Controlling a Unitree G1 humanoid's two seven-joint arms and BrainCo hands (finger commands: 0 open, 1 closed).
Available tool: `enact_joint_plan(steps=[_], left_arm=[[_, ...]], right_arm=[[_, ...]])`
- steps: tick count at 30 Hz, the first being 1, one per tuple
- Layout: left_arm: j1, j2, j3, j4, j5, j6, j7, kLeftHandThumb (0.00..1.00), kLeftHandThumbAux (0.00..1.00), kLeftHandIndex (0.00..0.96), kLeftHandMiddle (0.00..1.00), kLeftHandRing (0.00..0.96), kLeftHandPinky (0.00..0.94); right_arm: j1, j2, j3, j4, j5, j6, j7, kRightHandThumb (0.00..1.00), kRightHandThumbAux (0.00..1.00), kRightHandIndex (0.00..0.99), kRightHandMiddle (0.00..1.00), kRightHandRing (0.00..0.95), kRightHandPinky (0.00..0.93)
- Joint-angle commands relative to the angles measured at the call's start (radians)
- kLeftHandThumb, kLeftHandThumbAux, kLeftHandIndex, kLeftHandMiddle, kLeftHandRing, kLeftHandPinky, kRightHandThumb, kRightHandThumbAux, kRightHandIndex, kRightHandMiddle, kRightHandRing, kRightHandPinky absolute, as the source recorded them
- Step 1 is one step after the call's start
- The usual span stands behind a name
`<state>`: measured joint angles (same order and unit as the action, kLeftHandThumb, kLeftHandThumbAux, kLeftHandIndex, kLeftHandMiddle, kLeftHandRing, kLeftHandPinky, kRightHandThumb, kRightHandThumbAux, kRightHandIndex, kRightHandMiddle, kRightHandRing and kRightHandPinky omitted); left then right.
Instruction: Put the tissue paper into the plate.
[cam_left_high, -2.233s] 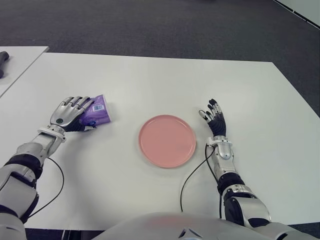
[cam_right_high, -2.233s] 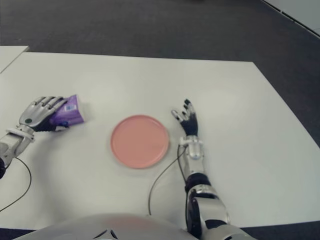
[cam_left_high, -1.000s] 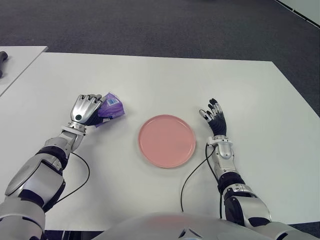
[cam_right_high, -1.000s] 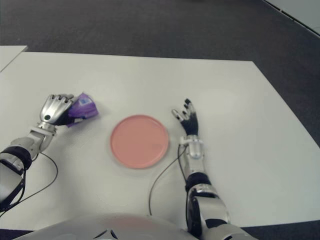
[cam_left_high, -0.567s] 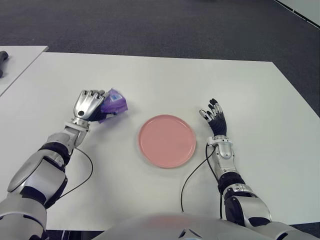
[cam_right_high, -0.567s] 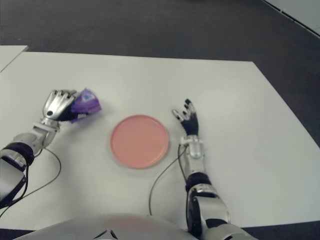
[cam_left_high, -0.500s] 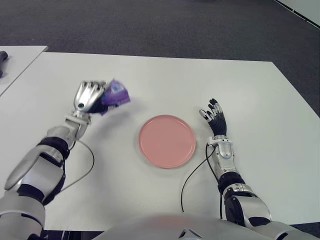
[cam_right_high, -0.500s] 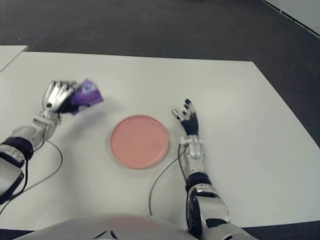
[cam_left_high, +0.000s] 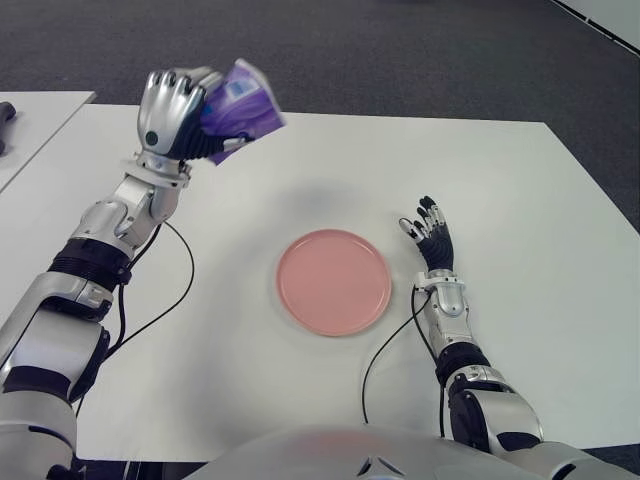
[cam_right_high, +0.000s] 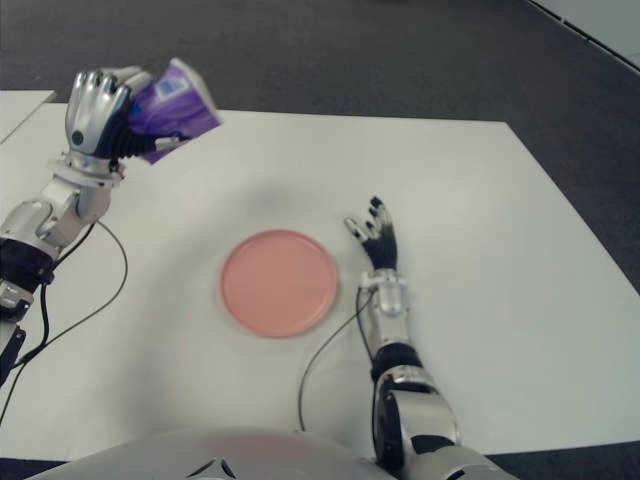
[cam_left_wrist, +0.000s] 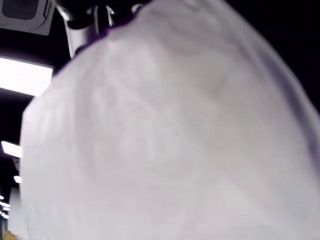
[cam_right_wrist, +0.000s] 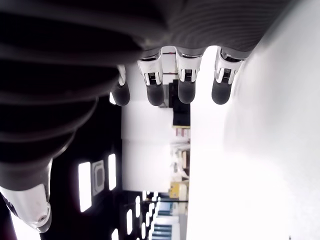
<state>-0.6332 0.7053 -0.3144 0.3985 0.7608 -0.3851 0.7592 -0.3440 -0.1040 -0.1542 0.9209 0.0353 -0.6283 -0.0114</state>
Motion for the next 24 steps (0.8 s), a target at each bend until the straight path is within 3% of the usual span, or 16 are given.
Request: enact_joint_plan(steps=[1, 9, 19, 24], left_arm=[[0.080, -0.056, 0.033, -0.217, -0.044, 0.002, -0.116, 0.752, 0.696, 0.443, 0.880, 0.872, 0.871], [0.122, -0.114, 0.003, -0.285, -0.037, -0.105, -0.199, 0.754, 0.695, 0.444, 0.865, 0.865, 0.846], [0.142, -0.164, -0.009, -0.236, -0.064, -0.229, -0.325, 0.755, 0.694, 0.444, 0.856, 0.862, 0.842], [0.153, -0.152, -0.061, -0.192, -0.013, -0.317, -0.374, 0.755, 0.693, 0.445, 0.849, 0.854, 0.827]], right_arm=[[0.081, 0.020, -0.002, 0.078, 0.004, 0.057, -0.001, 0.116, 0.607, 0.018, 0.045, 0.042, 0.075], [0.078, 0.024, -0.001, 0.085, 0.001, 0.054, -0.004, 0.116, 0.607, 0.018, 0.045, 0.042, 0.075], [0.078, 0.027, 0.001, 0.086, -0.001, 0.052, -0.009, 0.116, 0.607, 0.018, 0.045, 0.042, 0.075], [0.077, 0.029, 0.003, 0.086, -0.002, 0.053, -0.011, 0.116, 0.607, 0.018, 0.045, 0.042, 0.075]])
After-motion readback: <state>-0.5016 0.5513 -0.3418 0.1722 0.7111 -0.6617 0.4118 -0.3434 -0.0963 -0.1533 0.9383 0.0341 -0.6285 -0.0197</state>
